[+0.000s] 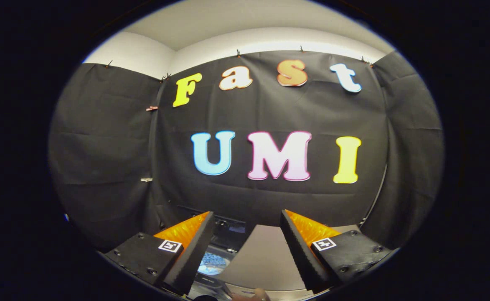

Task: Put the clothes into the washing machine and then close the washing machine lid.

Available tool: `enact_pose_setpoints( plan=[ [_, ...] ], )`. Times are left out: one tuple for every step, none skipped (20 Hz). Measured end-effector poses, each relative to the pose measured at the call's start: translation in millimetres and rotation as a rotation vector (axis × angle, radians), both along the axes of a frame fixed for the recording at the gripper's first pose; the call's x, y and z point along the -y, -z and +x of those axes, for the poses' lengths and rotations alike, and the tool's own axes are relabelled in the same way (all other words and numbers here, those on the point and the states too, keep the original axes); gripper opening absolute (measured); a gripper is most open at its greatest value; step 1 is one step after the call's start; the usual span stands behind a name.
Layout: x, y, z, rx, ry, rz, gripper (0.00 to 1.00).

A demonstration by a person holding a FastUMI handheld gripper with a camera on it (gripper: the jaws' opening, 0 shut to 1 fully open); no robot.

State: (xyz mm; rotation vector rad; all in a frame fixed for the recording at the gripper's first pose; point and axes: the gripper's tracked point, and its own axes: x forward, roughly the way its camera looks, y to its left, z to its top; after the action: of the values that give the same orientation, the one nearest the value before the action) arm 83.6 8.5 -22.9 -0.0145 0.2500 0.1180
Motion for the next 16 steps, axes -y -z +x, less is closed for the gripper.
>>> enact_pose_setpoints(
  plan=[
    [10.1,-4.6,-9.1,0.011,0.017,-0.018,0.98],
    [16.2,-7.0,-18.7,0.019,0.026,-0.033,0.97],
    [19.8,-8.8,-24.8,0.025,0.028,-0.042,0.97],
    [23.6,-10.6,-31.1,0.033,0.031,-0.047,0.97],
    [28.8,-13.4,-37.0,0.041,0.040,-0.051,0.97],
    [36.1,-17.7,-42.5,0.054,0.057,-0.051,0.97],
    [42.4,-22.5,-46.7,0.071,0.075,-0.046,0.97],
    [46.6,-26.7,-52.6,0.088,0.088,-0.037,0.98],
    [50.9,-28.9,-56.3,0.104,0.099,-0.031,0.98],
    [55.5,-33.0,-63.4,0.119,0.111,-0.030,0.98],
    [60.1,-33.1,-67.6,0.125,0.117,-0.031,0.98],
    [63.0,-31.5,-71.6,0.128,0.119,-0.033,0.98],
    [65.3,-30.1,-74.4,0.127,0.121,-0.035,0.98],
    [66.9,-30.9,-75.3,0.130,0.121,-0.036,0.98],
    [68.9,-31.7,-76.7,0.134,0.123,-0.036,0.98],
    [69.7,-32.5,-77.4,0.140,0.124,-0.031,0.98]
  ],
)
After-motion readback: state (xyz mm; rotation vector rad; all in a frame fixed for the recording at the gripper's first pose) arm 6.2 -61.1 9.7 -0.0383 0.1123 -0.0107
